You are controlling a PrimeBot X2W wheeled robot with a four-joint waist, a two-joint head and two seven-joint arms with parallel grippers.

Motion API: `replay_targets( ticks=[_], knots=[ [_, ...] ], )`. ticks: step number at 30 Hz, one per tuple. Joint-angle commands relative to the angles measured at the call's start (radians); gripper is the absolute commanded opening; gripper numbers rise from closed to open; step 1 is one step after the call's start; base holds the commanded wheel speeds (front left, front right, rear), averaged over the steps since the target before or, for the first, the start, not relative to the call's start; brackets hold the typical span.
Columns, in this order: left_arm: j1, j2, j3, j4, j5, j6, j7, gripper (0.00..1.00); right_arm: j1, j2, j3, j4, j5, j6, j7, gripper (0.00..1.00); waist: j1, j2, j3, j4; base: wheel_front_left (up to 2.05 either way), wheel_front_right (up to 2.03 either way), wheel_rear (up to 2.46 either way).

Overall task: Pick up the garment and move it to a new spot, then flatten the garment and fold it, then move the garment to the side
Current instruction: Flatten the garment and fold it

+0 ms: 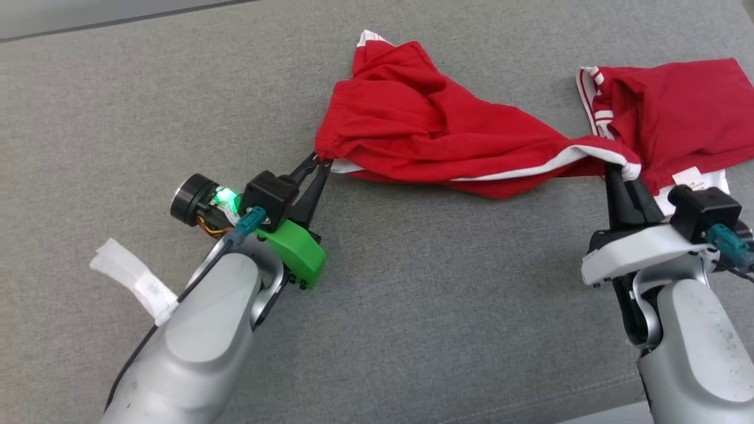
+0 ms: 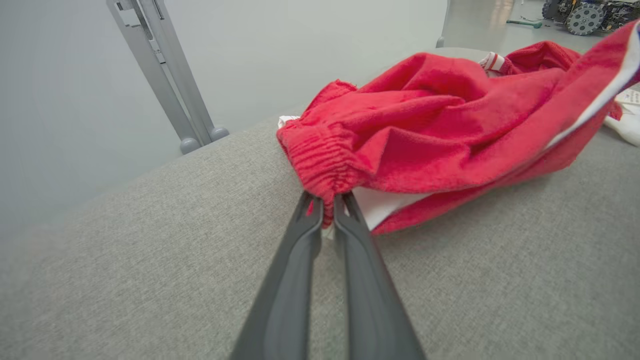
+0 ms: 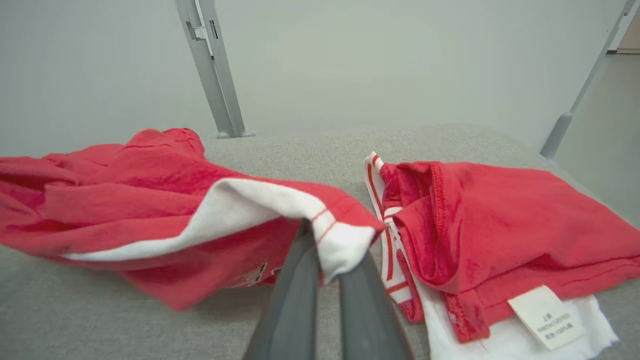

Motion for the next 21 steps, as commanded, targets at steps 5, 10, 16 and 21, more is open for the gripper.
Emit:
replay_targets(
  ticks=[5, 10, 16, 21],
  knots=[
    [0.013, 0.063, 0.026, -0.062, -0.023, -0.002, -0.003, 0.00, -0.077, -0.067, 0.051, -0.059, 0.021, -0.001, 0.025, 0.00, 0.0000, 0.0000, -0.074, 0.051, 0.00, 0.00, 0.00],
    [-0.057, 0.133, 0.024, -0.135, -0.065, 0.000, 0.018, 0.00, -0.181, -0.149, 0.128, -0.102, 0.045, -0.001, 0.074, 0.00, 0.0000, 0.0000, -0.140, 0.081, 0.00, 0.00, 0.00],
    [-0.185, 0.212, 0.038, -0.272, -0.139, 0.000, 0.121, 0.00, -0.341, -0.221, 0.217, -0.130, 0.082, -0.001, 0.119, 0.00, 0.0000, 0.0000, -0.223, 0.110, 0.00, 0.00, 0.00],
    [-0.267, 0.265, 0.067, -0.359, -0.164, 0.001, 0.201, 0.00, -0.433, -0.249, 0.269, -0.146, 0.095, -0.001, 0.149, 0.00, 0.0000, 0.0000, -0.285, 0.130, 0.00, 0.00, 0.00]
  ],
)
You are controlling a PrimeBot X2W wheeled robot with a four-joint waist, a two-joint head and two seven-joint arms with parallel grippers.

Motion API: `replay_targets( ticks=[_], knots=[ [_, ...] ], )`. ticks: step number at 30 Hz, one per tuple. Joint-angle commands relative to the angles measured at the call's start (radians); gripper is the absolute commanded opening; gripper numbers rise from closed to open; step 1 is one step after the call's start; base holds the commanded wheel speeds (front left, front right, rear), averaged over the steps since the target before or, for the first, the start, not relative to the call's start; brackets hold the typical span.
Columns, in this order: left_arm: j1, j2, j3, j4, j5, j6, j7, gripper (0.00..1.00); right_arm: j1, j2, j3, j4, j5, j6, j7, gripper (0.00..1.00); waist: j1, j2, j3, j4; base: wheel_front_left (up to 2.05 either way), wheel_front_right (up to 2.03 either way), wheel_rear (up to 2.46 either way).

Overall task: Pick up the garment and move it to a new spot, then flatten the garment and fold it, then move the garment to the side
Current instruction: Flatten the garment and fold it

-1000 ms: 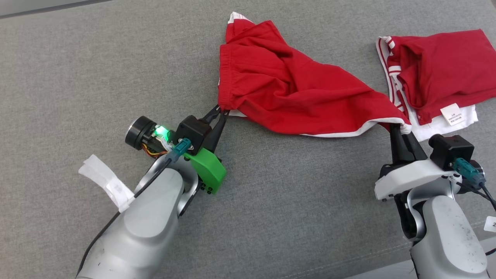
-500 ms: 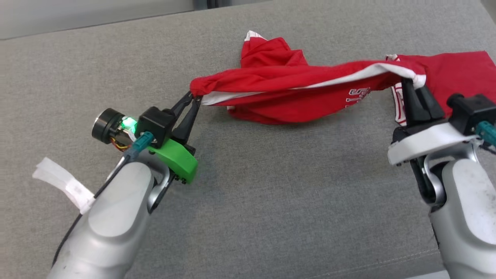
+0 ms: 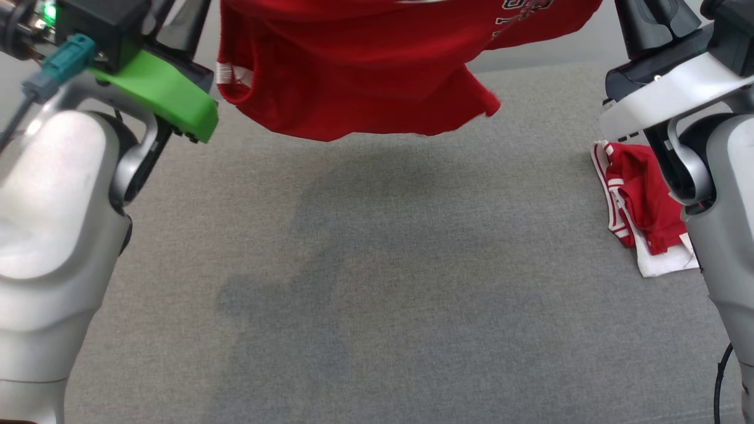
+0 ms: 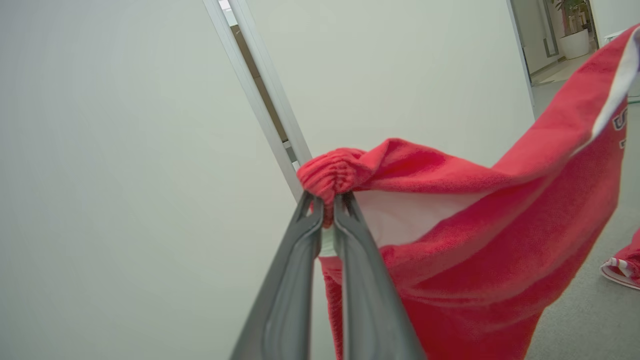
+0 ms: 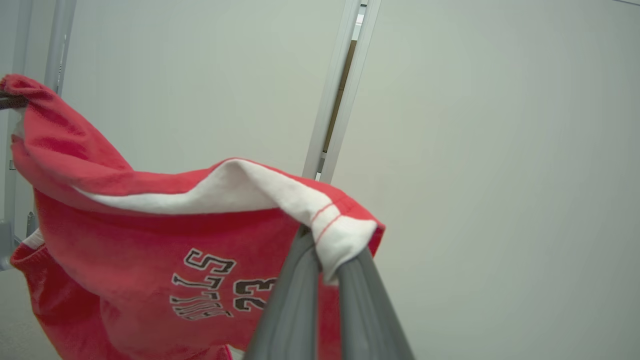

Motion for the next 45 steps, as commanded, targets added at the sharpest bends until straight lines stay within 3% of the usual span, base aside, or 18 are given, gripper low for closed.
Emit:
replay_targets(
  ticks=[1, 11, 19, 22, 29, 36, 40, 45],
  knots=[
    [-0.010, 0.009, 0.008, -0.018, -0.015, 0.008, 0.018, 0.00, -0.011, -0.004, 0.007, -0.009, 0.008, -0.001, 0.014, 0.00, 0.0000, 0.0000, -0.066, 0.036, 0.00, 0.00, 0.00],
    [0.059, 0.065, 0.050, -0.192, -0.064, 0.052, 0.107, 0.00, 0.042, -0.016, 0.003, -0.135, 0.015, -0.001, 0.120, 0.00, 0.0000, 0.0000, -0.078, 0.062, 0.00, 0.00, 0.00],
    [0.031, 0.078, 0.094, -0.209, -0.141, 0.066, 0.193, 0.00, -0.030, -0.034, 0.010, -0.148, 0.006, -0.001, 0.194, 0.00, 0.0000, 0.0000, 0.076, 0.059, 0.00, 0.00, 0.00],
    [-0.023, 0.076, 0.105, -0.146, -0.155, 0.058, 0.198, 0.00, -0.114, -0.028, 0.034, -0.078, 0.004, -0.001, 0.182, 0.00, 0.0000, 0.0000, 0.160, 0.044, 0.00, 0.00, 0.00],
    [-0.293, 0.048, 0.106, 0.089, -0.122, 0.030, 0.152, 0.00, -0.450, 0.007, 0.099, 0.212, -0.032, -0.002, 0.096, 0.00, 0.0000, 0.0000, 0.377, -0.010, 0.00, 0.00, 0.00],
    [-0.586, -0.029, 0.121, 0.367, -0.079, 0.037, -0.020, 0.00, -0.755, 0.069, 0.041, 0.533, -0.150, -0.002, -0.080, 0.00, 0.0000, 0.0000, 0.518, -0.024, 0.00, 0.00, 0.00],
    [-0.647, -0.086, 0.127, 0.506, -0.098, 0.027, -0.130, 0.00, -0.811, 0.118, -0.037, 0.669, -0.217, -0.002, -0.181, 0.00, 0.0000, 0.0000, 0.548, -0.020, 0.00, 0.00, 0.00],
    [-0.579, -0.151, 0.104, 0.602, -0.145, 0.004, -0.193, 0.00, -0.728, 0.179, -0.114, 0.781, -0.247, -0.002, -0.225, 0.00, 0.0000, 0.0000, 0.549, 0.000, 0.00, 0.00, 0.00]
  ],
)
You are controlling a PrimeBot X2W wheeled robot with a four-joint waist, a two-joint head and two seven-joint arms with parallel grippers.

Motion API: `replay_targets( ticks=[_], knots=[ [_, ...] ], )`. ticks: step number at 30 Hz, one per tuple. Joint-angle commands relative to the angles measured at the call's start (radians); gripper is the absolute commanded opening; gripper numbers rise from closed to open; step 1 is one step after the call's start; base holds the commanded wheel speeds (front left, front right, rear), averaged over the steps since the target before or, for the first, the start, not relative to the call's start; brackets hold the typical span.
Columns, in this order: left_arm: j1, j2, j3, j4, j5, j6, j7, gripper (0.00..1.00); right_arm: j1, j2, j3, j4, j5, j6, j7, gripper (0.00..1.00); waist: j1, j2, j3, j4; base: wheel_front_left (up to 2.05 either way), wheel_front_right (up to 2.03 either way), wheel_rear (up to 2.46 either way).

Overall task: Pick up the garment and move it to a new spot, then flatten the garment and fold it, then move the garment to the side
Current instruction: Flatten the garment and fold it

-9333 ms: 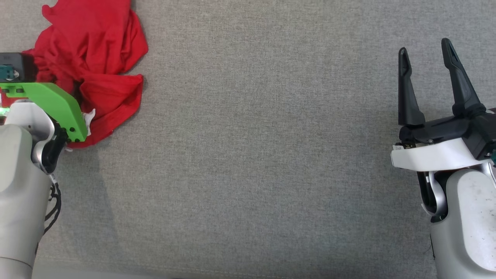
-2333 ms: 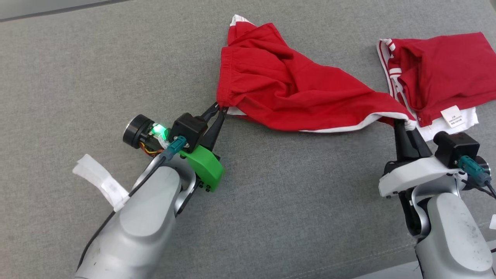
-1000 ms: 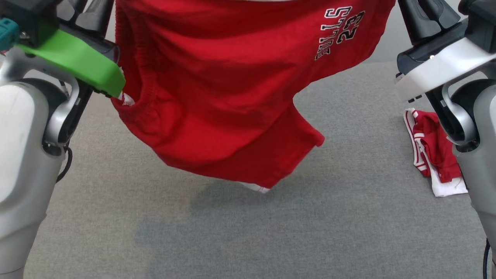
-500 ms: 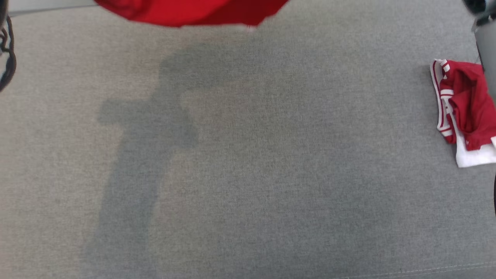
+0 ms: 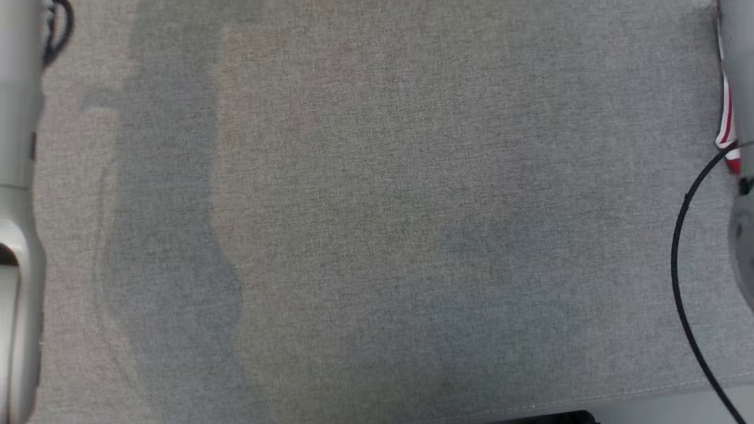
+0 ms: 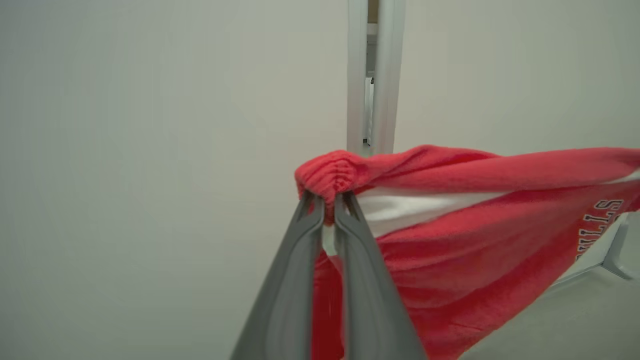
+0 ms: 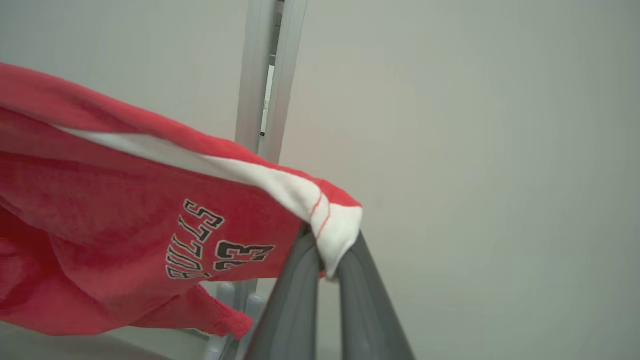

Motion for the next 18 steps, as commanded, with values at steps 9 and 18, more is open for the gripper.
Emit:
replay_targets(
  ticks=[9, 18],
  knots=[
    [0.335, -0.025, -0.043, -0.099, -0.053, -0.004, -0.015, 0.00, 0.272, -0.008, -0.023, 0.008, -0.003, -0.002, -0.008, 0.00, -0.0001, 0.0000, -0.026, 0.051, 0.00, 0.00, 0.00],
    [0.616, 0.073, -0.196, -0.196, -0.037, -0.004, -0.016, 0.00, 0.490, -0.092, 0.146, -0.018, 0.075, -0.003, -0.008, 0.00, -0.0001, 0.0000, -0.164, 0.060, 0.00, 0.00, 0.00]
  ],
)
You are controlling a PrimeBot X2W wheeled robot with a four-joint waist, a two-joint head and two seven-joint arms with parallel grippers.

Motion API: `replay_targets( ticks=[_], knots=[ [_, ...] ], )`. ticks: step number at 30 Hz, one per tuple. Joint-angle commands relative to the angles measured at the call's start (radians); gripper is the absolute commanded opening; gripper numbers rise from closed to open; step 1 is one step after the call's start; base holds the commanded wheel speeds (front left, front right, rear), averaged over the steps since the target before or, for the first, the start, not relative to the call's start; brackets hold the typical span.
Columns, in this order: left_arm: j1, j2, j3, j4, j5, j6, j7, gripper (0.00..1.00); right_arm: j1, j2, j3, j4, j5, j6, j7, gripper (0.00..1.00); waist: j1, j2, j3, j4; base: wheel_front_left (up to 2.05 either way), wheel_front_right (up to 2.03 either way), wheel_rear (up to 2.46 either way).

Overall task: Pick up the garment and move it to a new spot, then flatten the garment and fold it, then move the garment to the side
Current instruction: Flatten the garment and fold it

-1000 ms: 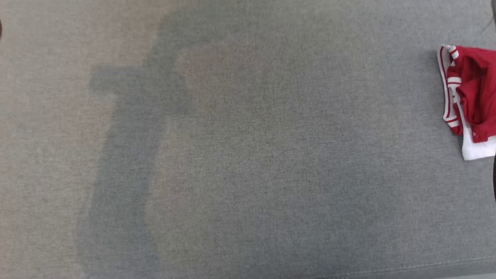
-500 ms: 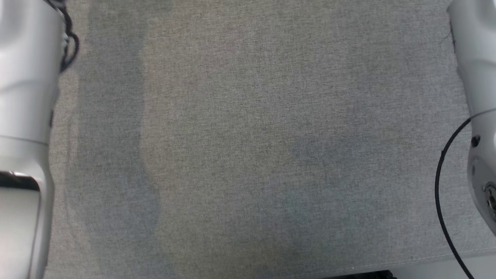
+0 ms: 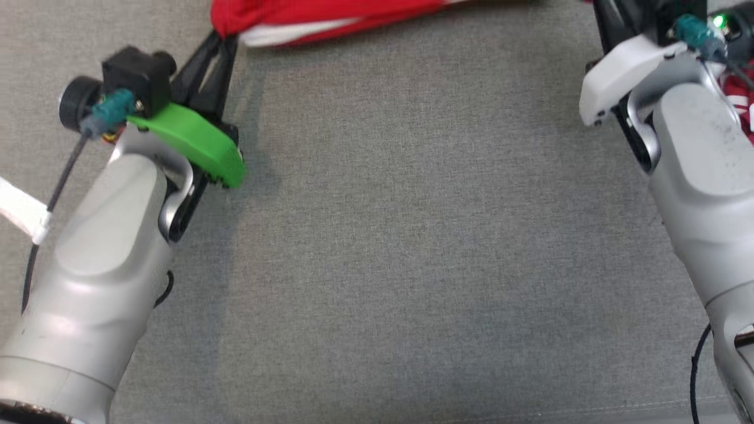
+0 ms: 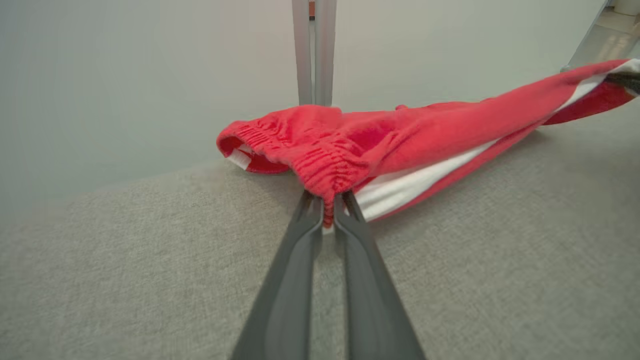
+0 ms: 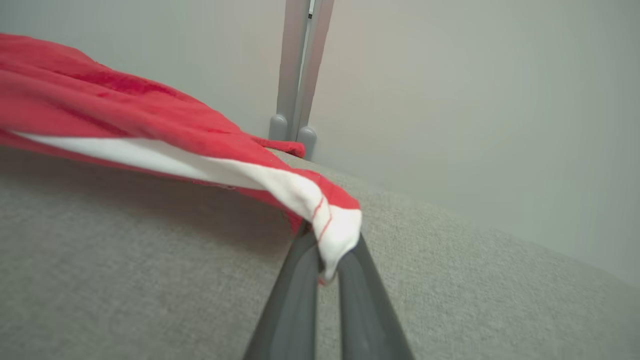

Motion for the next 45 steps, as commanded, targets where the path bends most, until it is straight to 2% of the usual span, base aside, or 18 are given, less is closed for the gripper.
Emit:
replay_targets(
  ticks=[1, 6, 11, 21, 23, 28, 36, 41, 45],
  knots=[
    [0.038, 0.026, -0.017, -0.003, 0.006, 0.003, -0.003, 0.00, 0.033, -0.026, 0.030, 0.004, 0.025, -0.003, -0.002, 0.00, -0.0001, 0.0000, -0.080, 0.008, 0.00, 0.00, 0.00],
    [0.122, 0.067, -0.076, -0.020, 0.013, 0.003, -0.003, 0.00, 0.105, -0.088, 0.150, 0.023, 0.106, -0.003, -0.002, 0.00, -0.0001, 0.0000, -0.155, 0.004, 0.00, 0.00, 0.00],
    [0.211, 0.079, -0.108, -0.036, 0.011, 0.003, -0.003, 0.00, 0.182, -0.147, 0.323, 0.022, 0.256, -0.003, 0.006, 0.00, -0.0001, 0.0000, -0.244, -0.002, 0.00, 0.00, 0.00],
    [0.390, 0.114, -0.148, -0.085, 0.016, 0.003, -0.002, 0.00, 0.310, -0.296, 0.559, -0.086, 0.485, -0.003, 0.062, 0.00, -0.0001, 0.0000, -0.374, -0.010, 0.00, 0.00, 0.00],
    [0.448, 0.122, -0.155, -0.109, 0.024, 0.004, -0.002, 0.00, 0.350, -0.345, 0.600, -0.130, 0.540, -0.004, 0.072, 0.00, -0.0001, 0.0000, -0.407, -0.010, 0.00, 0.00, 0.00],
    [0.549, 0.139, -0.163, -0.160, 0.027, 0.006, -0.001, 0.00, 0.425, -0.442, 0.636, -0.217, 0.608, -0.004, 0.079, 0.00, -0.0001, 0.0000, -0.460, -0.006, 0.00, 0.00, 0.00],
    [0.711, 0.170, -0.185, -0.281, 0.002, 0.044, 0.008, 0.00, 0.566, -0.575, 0.655, -0.386, 0.657, -0.006, 0.114, 0.00, -0.0001, 0.0000, -0.505, -0.012, 0.00, 0.00, 0.00],
    [0.762, 0.191, -0.194, -0.377, -0.006, 0.071, 0.034, 0.00, 0.623, -0.656, 0.601, -0.481, 0.659, -0.007, 0.144, 0.00, -0.0001, 0.0000, -0.486, 0.001, 0.00, 0.00, 0.00],
    [0.734, 0.191, -0.180, -0.422, -0.008, 0.092, 0.046, 0.00, 0.617, -0.677, 0.542, -0.523, 0.631, -0.009, 0.170, 0.00, -0.0001, 0.0000, -0.459, 0.022, 0.00, 0.00, 0.00]
  ],
)
